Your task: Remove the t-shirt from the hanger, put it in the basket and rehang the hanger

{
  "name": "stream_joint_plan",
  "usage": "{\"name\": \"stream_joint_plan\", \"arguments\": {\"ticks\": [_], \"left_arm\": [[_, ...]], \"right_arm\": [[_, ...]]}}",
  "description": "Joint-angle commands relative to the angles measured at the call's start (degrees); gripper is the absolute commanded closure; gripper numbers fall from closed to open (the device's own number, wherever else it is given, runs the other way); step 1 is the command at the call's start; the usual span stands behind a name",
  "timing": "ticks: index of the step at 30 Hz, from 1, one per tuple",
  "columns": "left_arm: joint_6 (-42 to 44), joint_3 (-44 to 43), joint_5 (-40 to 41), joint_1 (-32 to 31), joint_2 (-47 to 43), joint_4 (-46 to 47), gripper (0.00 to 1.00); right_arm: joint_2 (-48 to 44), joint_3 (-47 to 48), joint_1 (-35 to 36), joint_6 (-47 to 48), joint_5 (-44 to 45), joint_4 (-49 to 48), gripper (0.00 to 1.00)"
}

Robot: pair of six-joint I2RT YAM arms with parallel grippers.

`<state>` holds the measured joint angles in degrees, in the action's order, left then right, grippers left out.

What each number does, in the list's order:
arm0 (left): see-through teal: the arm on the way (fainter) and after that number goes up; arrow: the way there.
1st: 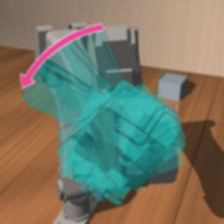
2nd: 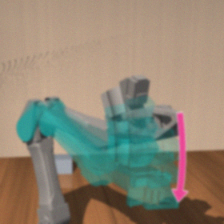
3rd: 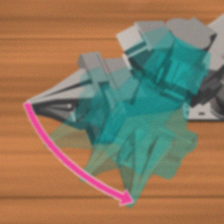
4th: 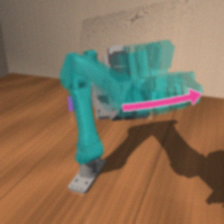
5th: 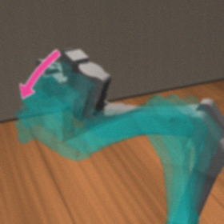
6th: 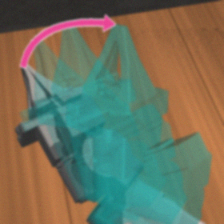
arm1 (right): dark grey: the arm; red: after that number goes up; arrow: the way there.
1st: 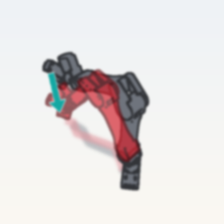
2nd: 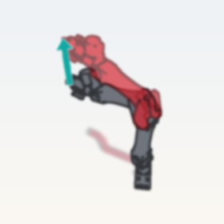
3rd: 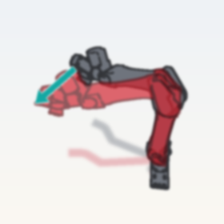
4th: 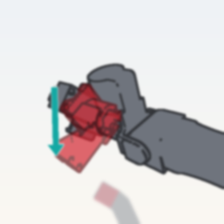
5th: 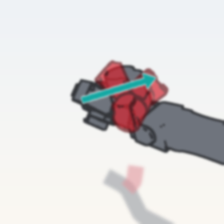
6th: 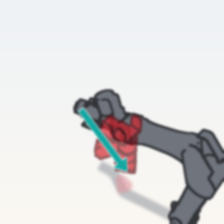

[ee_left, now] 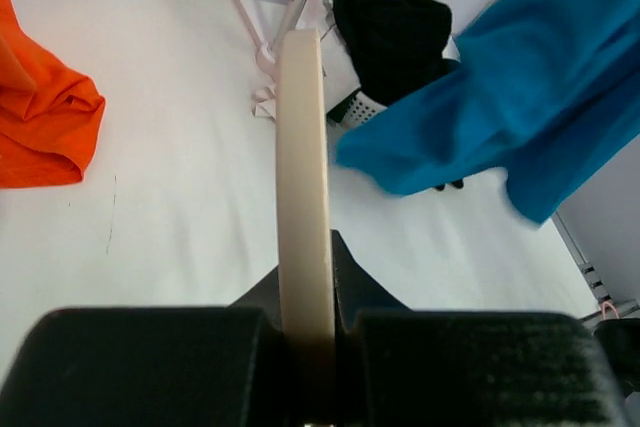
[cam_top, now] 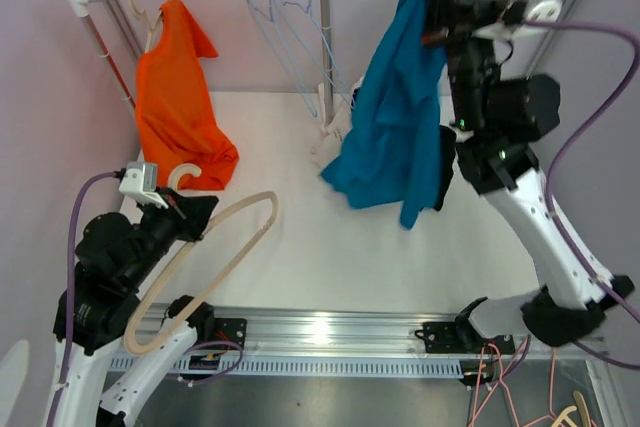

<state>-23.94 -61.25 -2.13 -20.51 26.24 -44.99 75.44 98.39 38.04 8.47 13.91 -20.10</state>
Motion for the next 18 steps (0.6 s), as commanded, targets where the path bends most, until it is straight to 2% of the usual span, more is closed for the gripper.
{"name": "stream_joint_plan", "arguments": {"ticks": [1, 2, 3, 5, 6, 7, 8, 9, 11, 18], "left_arm": [[-0.05, -1.50, -1.83, -0.32, 0.65, 6.49, 1.00], [0.47, -1.85, -1.74, -0.32, 1.18, 6.58, 0.99], [0.74, -2.20, -1.56, -0.32, 2.40, 6.58, 0.99], [1.44, -3.69, -1.12, -0.32, 3.72, 6.58, 0.99], [1.71, -4.05, -0.86, -0.32, 4.78, 6.76, 0.99], [2.06, -5.18, -0.51, -0.32, 5.48, 6.85, 1.00], [2.23, -5.63, -0.16, -0.32, 6.10, 6.93, 0.99], [2.41, -6.41, 0.19, -0.32, 7.58, 6.94, 0.99], [2.50, -7.03, 0.99, -0.23, 8.82, 6.85, 1.00], [3.46, -9.58, 6.96, -0.06, 15.32, 9.31, 0.99]], "right_arm": [[13.03, 13.98, -4.81, 3.32, -4.24, -13.73, 1.00], [16.29, 24.29, -6.91, 2.52, -4.16, -13.04, 1.00], [24.06, 31.27, -7.89, 0.69, -3.55, -10.78, 1.00], [33.50, 47.51, -10.17, -2.30, -4.41, -1.23, 1.00], [43.03, 63.35, -12.01, -3.80, -4.77, 0.74, 1.00], [45.65, 66.64, -12.55, -5.29, -3.64, 0.94, 1.00], [45.06, 64.15, -12.99, -5.91, -2.76, -2.46, 1.00], [41.32, 53.85, -14.39, -6.88, -3.01, -4.84, 1.00], [39.09, 47.36, -15.89, -11.53, -3.63, -6.80, 1.00], [42.60, 51.64, -19.84, -16.38, -7.93, 5.85, 1.00]]}}
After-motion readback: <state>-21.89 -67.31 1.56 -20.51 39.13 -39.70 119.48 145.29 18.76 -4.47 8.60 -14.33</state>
